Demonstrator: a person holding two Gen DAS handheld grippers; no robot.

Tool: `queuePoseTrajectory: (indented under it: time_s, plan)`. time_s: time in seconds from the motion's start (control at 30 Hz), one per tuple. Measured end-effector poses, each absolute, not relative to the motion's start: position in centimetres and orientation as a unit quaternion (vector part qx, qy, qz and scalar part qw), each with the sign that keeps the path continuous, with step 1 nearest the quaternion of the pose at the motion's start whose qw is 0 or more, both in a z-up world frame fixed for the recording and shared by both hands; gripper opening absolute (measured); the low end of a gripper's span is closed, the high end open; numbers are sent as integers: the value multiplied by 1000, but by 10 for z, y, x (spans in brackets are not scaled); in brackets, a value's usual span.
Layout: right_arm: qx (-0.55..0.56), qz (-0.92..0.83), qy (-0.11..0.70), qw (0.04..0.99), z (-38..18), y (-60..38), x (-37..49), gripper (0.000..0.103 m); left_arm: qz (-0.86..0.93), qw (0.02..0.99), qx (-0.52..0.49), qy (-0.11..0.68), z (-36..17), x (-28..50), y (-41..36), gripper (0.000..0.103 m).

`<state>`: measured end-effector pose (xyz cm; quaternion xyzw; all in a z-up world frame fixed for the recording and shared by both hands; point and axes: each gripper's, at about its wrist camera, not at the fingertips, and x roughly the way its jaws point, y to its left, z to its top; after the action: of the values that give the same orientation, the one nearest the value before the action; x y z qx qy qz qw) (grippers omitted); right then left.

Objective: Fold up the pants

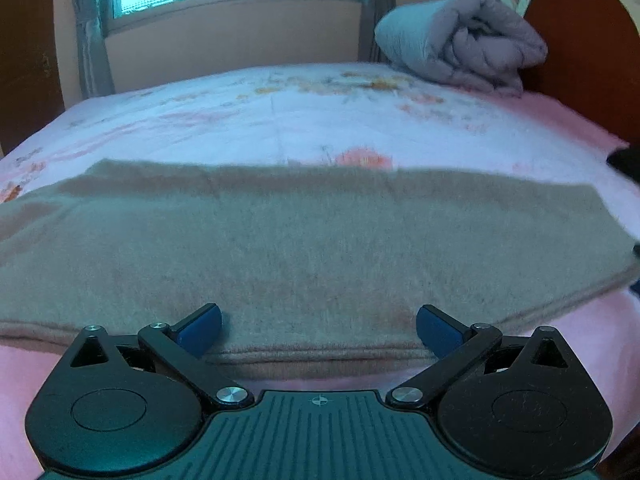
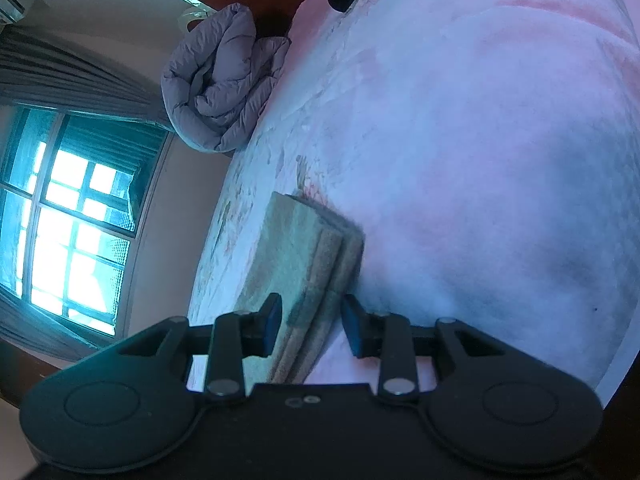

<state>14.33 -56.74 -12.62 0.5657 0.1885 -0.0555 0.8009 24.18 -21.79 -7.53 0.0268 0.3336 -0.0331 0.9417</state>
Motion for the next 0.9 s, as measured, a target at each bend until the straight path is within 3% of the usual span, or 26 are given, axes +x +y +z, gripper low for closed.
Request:
queuePoseTrajectory:
  time_s: [0.4, 0.7, 0.9]
  plan:
    - [591, -73, 177, 784, -128, -570, 138, 19, -47, 942, 51, 330, -80, 240, -224, 103]
    - [583, -79, 188, 787, -119, -567, 141, 24, -19, 962, 9, 274, -63, 228, -216, 103]
    - [574, -82, 193, 791, -118, -568, 144, 24, -10, 943, 15, 333, -81, 254, -220, 103]
